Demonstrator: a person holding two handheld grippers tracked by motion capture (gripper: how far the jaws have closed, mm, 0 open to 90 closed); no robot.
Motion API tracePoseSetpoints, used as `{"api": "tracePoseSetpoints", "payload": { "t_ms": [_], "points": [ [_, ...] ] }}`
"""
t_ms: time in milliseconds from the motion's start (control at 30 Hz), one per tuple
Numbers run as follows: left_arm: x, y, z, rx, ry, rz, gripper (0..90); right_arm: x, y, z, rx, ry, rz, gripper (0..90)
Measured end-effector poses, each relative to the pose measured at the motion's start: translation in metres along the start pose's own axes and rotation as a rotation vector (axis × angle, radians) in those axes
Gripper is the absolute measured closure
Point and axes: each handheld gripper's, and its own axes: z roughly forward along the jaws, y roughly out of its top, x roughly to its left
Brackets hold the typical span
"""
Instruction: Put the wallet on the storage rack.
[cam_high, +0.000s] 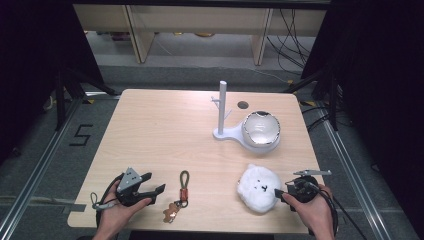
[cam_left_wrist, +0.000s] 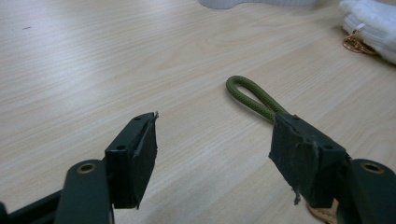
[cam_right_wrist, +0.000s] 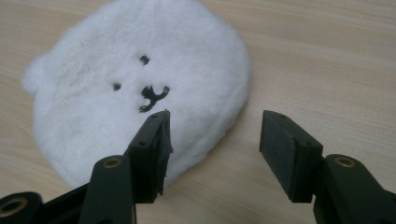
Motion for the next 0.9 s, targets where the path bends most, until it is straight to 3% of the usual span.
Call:
{"api": "tracePoseSetpoints", "payload": {
  "t_ms": [33, 200, 233, 267, 300, 333, 400, 500, 567, 600, 633, 800, 833, 867, 900],
  "points": [
    [0.001, 0.0, 0.0, -0.003, 0.007, 0.0, 31.2, 0.0, 0.002, 0.0, 0.006, 0.025, 0.005, 42.7],
    [0.007, 0.003, 0.0, -0.004, 0.014, -0.011, 31.3, -0.006, 0.017, 0.0, 0.067, 0.024, -0.048, 39.4],
    [0.007, 0.003, 0.0, -0.007, 0.013, -0.016, 31.3, -0.007, 0.019, 0.001, 0.071, 0.01, -0.034, 38.9],
    [0.007, 0.003, 0.0, -0.008, 0.016, -0.014, 31.3, -0.007, 0.022, 0.0, 0.092, -0.036, -0.047, 37.5],
    [0.007, 0.003, -0.001, -0.001, 0.021, -0.012, 31.2, -0.002, 0.023, 0.001, 0.096, -0.037, 0.005, 37.3],
    [0.008, 0.002, -0.001, -0.005, 0.016, -0.014, 31.2, -0.006, 0.025, 0.002, 0.093, -0.052, -0.052, 37.3],
    [0.008, 0.001, 0.0, 0.002, 0.004, -0.015, 31.2, -0.008, 0.03, 0.004, 0.102, -0.025, -0.061, 37.2],
    [0.008, 0.0, 0.0, 0.008, -0.012, -0.026, 31.1, -0.011, 0.038, 0.007, 0.145, -0.02, -0.065, 36.6],
    [0.008, 0.0, -0.001, 0.01, -0.011, -0.019, 31.1, -0.01, 0.048, 0.006, 0.199, 0.007, -0.047, 36.3],
    [0.009, 0.001, -0.001, 0.014, -0.012, -0.017, 31.1, -0.011, 0.052, 0.007, 0.202, -0.008, -0.069, 36.3],
    [0.01, 0.001, -0.001, 0.01, -0.014, -0.022, 31.0, -0.01, 0.056, 0.008, 0.226, -0.019, -0.06, 36.3],
    [0.011, 0.002, -0.002, 0.016, -0.001, -0.034, 31.1, -0.011, 0.068, 0.017, 0.256, -0.001, -0.125, 36.1],
    [0.012, 0.002, -0.002, 0.021, -0.002, -0.04, 31.0, -0.011, 0.069, 0.02, 0.263, -0.007, -0.125, 36.2],
    [0.012, 0.002, -0.002, 0.028, -0.012, -0.044, 30.6, -0.006, 0.068, 0.022, 0.278, -0.018, -0.066, 36.2],
    [0.013, 0.003, -0.003, 0.034, -0.005, -0.045, 30.3, -0.007, 0.069, 0.023, 0.285, -0.013, -0.08, 36.2]
  ]
}}
